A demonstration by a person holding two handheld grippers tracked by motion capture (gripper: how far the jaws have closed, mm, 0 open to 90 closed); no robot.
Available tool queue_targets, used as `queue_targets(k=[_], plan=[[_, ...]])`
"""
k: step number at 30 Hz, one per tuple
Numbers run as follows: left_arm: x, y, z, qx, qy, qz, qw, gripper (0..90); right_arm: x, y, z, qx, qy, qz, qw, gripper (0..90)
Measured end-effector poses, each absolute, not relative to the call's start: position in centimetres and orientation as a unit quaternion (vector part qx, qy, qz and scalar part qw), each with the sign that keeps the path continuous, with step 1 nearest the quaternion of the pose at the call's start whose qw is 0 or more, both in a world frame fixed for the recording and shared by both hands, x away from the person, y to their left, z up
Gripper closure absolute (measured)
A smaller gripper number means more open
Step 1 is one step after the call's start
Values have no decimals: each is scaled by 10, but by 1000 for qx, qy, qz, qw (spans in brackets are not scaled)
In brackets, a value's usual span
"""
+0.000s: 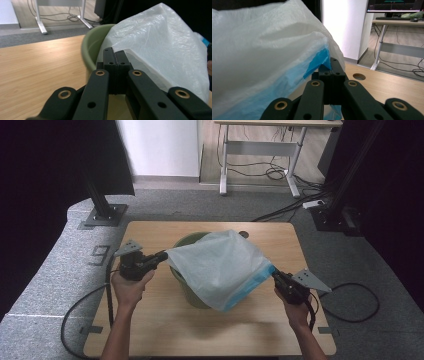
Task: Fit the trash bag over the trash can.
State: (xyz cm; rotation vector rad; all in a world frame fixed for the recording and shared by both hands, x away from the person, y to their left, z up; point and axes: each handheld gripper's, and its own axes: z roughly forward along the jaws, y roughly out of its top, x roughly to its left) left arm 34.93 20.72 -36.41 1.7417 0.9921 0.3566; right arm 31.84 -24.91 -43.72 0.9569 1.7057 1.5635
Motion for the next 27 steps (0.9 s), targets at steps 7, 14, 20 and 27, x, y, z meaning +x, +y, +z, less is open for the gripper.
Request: queue_targets(k=[7,14,20,27], plan=[[356,193,-369,751,407,135,503,709,315,-259,-430,365,636,599,322,885],[348,210,-365,753,390,95,522,399,315,-267,-426,373,629,599,327,885],[329,217,-357,755,375,151,516,282,316,-270,-425,379,629,597,323,885],[316,207,-345,759,362,175,512,264,317,-263,-423,372,639,594,317,885]])
